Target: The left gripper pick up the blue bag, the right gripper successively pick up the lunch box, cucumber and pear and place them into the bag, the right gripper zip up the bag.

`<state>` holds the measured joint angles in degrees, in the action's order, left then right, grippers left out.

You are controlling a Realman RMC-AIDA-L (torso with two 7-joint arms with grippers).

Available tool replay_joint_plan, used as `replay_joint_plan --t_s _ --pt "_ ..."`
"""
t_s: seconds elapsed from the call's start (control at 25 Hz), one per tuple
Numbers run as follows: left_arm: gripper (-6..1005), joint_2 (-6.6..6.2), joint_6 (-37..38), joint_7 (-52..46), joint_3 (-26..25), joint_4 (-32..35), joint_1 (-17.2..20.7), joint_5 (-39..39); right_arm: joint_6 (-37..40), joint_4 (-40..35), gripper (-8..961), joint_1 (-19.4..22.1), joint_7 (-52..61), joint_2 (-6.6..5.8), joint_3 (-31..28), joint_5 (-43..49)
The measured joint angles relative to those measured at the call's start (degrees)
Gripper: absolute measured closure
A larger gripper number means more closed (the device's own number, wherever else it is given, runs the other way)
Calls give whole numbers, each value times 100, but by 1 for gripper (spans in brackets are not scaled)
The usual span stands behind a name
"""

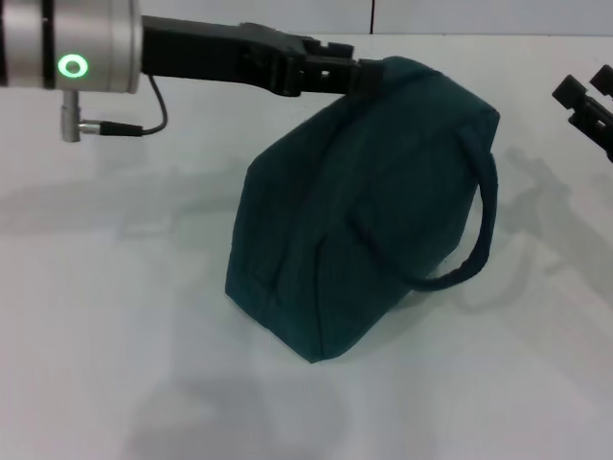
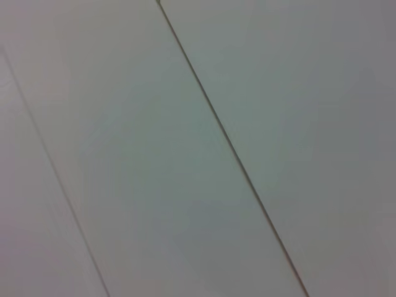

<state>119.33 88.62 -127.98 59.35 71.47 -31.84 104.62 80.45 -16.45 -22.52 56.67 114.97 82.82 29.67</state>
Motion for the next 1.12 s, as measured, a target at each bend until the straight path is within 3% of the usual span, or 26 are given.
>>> replay_joint_plan --t_s 0.2,0.4,0.52,0.8,1.0,1.04,1.12 --pt "454 -6 113 660 -55 281 450 -206 965 -13 77 135 -240 -191 26 112" --pt "353 6 395 1530 -59 579 1231 -629 2186 -65 73 176 -512 -489 15 977" --pt "333 0 636 2251 -61 592 1783 -1000 2603 -65 75 141 -519 -591 8 1567" --pt "332 13 1172 3694 -29 90 2645 -1069 2690 -72 79 184 -724 -529 5 2794" --pt "332 15 1320 4587 -31 -607 2843 -990 2157 -10 79 251 -907 -433 10 3467" --pt "332 15 1332 5187 -41 -1125 2880 -834 1986 -6 79 277 -931 -411 11 3566" --pt "332 12 1318 5581 -60 -1508 2874 -709 1603 -4 79 343 -1024 -360 14 3707"
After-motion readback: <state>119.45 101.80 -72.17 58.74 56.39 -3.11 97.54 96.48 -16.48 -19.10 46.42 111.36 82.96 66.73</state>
